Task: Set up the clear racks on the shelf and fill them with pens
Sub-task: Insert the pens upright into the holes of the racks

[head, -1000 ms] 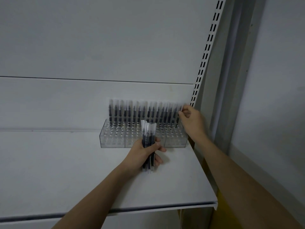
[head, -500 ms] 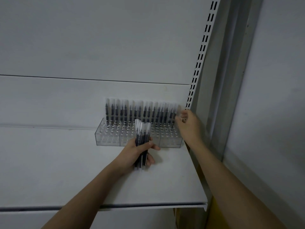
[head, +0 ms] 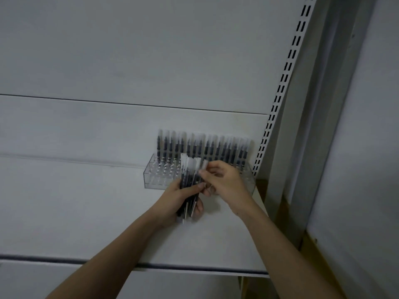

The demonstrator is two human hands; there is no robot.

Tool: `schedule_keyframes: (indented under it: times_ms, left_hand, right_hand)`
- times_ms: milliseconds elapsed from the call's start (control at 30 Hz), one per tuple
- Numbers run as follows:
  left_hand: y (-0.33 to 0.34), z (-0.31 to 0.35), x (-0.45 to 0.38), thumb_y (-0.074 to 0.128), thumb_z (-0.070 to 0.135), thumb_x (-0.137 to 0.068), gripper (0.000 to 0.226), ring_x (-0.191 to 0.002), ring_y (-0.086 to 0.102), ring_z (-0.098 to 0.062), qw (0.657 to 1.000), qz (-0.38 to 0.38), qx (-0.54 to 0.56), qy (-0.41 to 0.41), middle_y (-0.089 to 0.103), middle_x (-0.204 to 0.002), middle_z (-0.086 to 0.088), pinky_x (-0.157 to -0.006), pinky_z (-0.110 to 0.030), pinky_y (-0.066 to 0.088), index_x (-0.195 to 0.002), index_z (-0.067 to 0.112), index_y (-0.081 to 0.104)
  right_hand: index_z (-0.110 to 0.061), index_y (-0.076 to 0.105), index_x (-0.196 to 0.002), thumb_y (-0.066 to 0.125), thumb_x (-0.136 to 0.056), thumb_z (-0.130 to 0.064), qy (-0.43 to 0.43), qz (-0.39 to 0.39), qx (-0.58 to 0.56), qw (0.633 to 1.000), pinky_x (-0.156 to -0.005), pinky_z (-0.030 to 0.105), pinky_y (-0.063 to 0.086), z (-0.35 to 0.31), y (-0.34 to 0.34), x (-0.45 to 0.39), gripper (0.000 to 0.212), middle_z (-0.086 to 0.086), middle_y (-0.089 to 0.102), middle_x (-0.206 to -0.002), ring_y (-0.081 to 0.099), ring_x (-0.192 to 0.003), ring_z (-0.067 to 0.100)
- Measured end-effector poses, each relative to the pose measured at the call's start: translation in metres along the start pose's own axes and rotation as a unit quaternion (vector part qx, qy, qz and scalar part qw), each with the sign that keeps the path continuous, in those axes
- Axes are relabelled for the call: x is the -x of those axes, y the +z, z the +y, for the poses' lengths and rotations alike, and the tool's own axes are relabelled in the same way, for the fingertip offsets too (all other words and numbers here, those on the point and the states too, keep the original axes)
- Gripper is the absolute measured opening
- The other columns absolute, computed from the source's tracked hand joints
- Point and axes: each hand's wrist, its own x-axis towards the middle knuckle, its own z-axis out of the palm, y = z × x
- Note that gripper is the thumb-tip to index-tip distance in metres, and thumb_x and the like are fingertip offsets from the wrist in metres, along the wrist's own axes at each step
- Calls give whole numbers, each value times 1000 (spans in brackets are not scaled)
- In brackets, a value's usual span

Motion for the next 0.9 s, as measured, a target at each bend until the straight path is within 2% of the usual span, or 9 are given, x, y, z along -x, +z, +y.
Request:
schedule_keyframes:
  times_ms: [100,200,267,367,433,500,600,700,900]
  left_hand:
    - [-25,12,7,54,11,-97,17,-59,64,-29,1000,-14,3,-6,71,-96,-17,-54,-32,53,-109,1,62]
    - [-56,26,13,53,11,-98,25,-60,64,-31,1000,-11,5,-24,71,-100,-20,-52,-32,54,-120,0,57]
    - [-76,34,16,53,8,-98,22,-57,63,-29,1000,-6,-11,-19,71,-100,-19,-49,-29,51,-118,-1,55]
    - [-106,45,16,57,4,-96,14,-53,58,-27,999,12,-48,16,72,-98,-18,-47,-29,45,-110,3,57]
    - [-121,51,12,61,4,-94,14,-54,57,-26,995,33,-80,50,72,-100,-18,-47,-30,44,-108,2,58]
    - [-135,54,7,63,5,-93,15,-53,57,-25,991,53,-99,77,73,-100,-18,-47,-30,45,-106,-1,58]
    - [-154,54,2,61,9,-96,14,-53,58,-29,988,64,-94,106,74,-98,-14,-46,-30,45,-106,0,56]
    - [-171,50,-5,57,10,-98,11,-50,55,-27,986,90,-74,116,72,-90,-10,-46,-30,45,-105,2,54]
    - [-189,33,-22,55,15,-100,8,-45,45,-19,984,158,-30,72,51,-69,-3,-45,-29,40,-105,10,54]
  right_hand:
    - [-10,69,-101,75,-87,-20,0,7,-19,1000,-59,22,50,-9,18,-9,18,6,73,-91,65,-70,10]
    - [-12,70,-100,70,-91,-13,-8,37,-64,997,-63,24,53,-20,37,-20,9,1,73,-86,66,-71,9]
    - [-17,71,-95,65,-94,-12,-10,38,-61,997,-68,22,55,-29,50,-29,8,-3,75,-89,69,-78,6]
    - [-11,70,-94,61,-98,-14,-5,16,-86,996,-72,33,56,-39,76,-38,11,-1,74,-91,68,-82,13]
    - [-7,69,-93,66,-95,-22,-18,40,-80,996,-74,43,56,-45,96,-46,15,2,69,-85,65,-78,15]
    - [-10,68,-97,71,-92,-21,-40,89,-74,992,-71,40,59,-52,116,-54,13,2,69,-83,67,-72,15]
    - [-15,56,-111,72,-90,-17,-82,153,-57,983,-69,34,61,-60,138,-65,27,3,73,-86,71,-68,17]
    - [-19,51,-112,71,-91,-15,-127,191,-51,972,-70,29,60,-65,146,-73,29,6,73,-91,72,-70,17]
    - [-26,54,-115,69,-92,-16,-199,212,10,957,-75,34,60,-68,147,-86,30,1,68,-97,70,-81,16]
